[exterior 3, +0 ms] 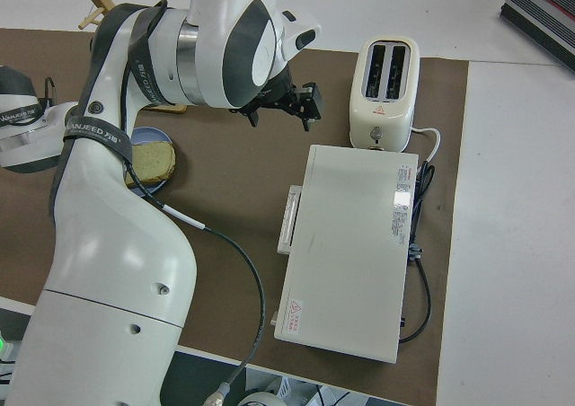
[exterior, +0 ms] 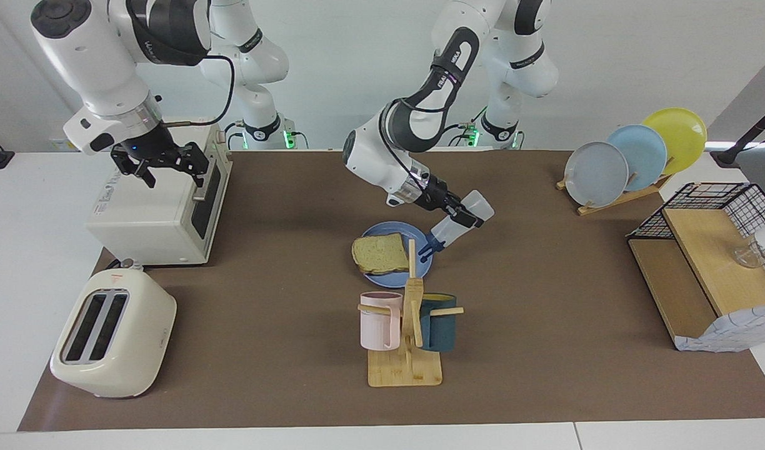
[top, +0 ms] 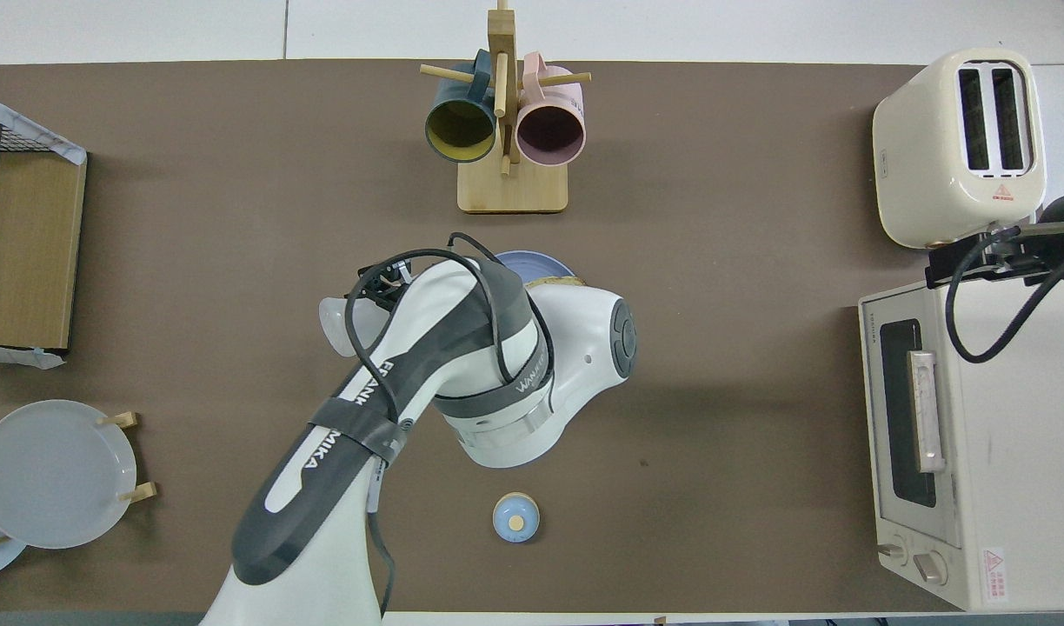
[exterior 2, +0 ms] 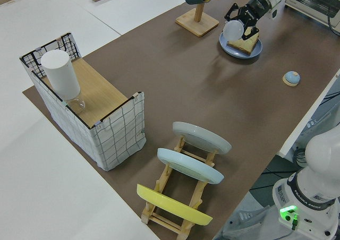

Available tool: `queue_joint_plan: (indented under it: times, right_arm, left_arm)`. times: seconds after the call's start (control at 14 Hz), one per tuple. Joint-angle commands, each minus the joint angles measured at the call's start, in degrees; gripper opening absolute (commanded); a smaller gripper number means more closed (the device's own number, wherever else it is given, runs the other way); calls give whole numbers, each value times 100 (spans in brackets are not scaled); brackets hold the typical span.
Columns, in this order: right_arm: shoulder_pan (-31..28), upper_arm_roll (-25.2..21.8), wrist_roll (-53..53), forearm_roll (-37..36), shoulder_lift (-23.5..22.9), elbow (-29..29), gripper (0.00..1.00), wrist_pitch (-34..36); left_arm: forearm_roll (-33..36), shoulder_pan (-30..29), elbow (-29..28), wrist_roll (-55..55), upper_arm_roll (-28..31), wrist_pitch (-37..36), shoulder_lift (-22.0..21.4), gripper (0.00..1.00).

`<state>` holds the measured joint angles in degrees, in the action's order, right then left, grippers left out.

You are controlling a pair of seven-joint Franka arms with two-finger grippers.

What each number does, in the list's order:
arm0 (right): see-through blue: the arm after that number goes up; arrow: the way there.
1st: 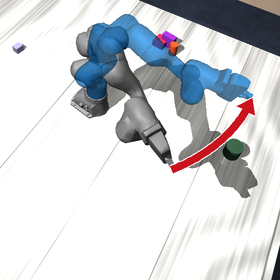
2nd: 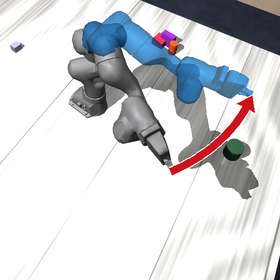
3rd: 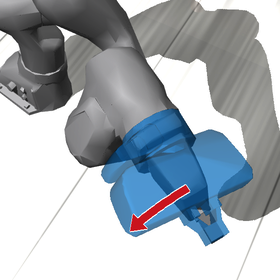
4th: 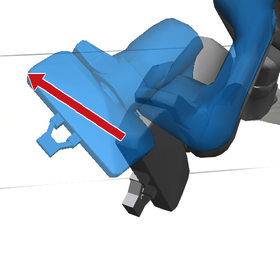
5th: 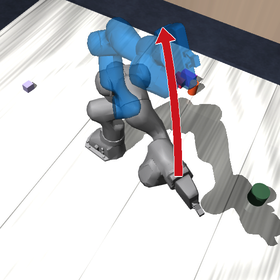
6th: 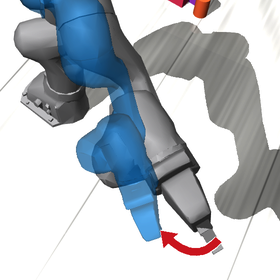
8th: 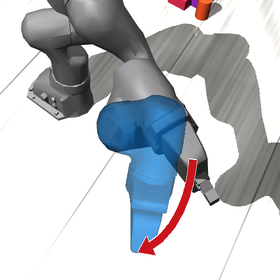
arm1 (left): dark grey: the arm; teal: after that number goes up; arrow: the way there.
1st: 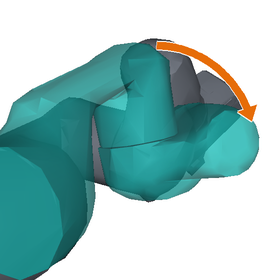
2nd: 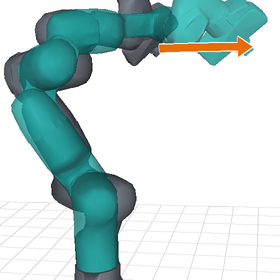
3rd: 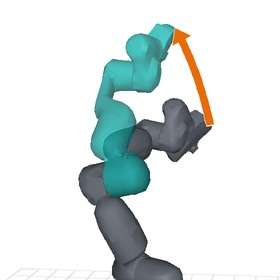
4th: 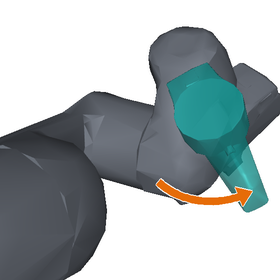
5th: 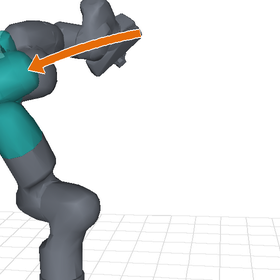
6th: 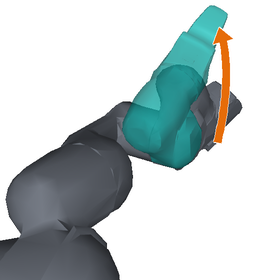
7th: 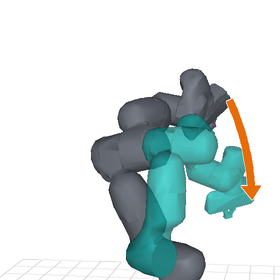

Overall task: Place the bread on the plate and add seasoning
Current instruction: 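Carry the bottle with the left gripper back beside the mug rack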

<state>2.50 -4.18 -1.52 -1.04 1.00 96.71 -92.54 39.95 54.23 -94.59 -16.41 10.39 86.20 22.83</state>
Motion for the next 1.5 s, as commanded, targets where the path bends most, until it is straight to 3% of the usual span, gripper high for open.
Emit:
queue_joint_plan:
  times: [0.0, 0.28, 0.71, 1.07, 1.42]
  right_arm:
    - [-65, 40, 64, 34, 58, 41, 100, 17]
    - [-65, 40, 64, 34, 58, 41, 100, 17]
    - [-65, 40, 64, 34, 58, 41, 100, 17]
    - [-65, 40, 64, 34, 58, 41, 100, 17]
    - [-65, 40, 64, 34, 58, 41, 100, 17]
  left_arm:
    - [-670, -666, -226, 32, -11, 467, -962, 0]
    - [-1760, -1519, -332, 303, -11, 1388, -1526, 0]
    - [-1868, -1776, -1851, 2770, -11, 4216, -2177, 0]
    - [-1868, -2355, -2766, 4275, -11, 6976, -2187, 0]
    - [-1868, -2733, -2908, 4786, -2, 8542, -1696, 0]
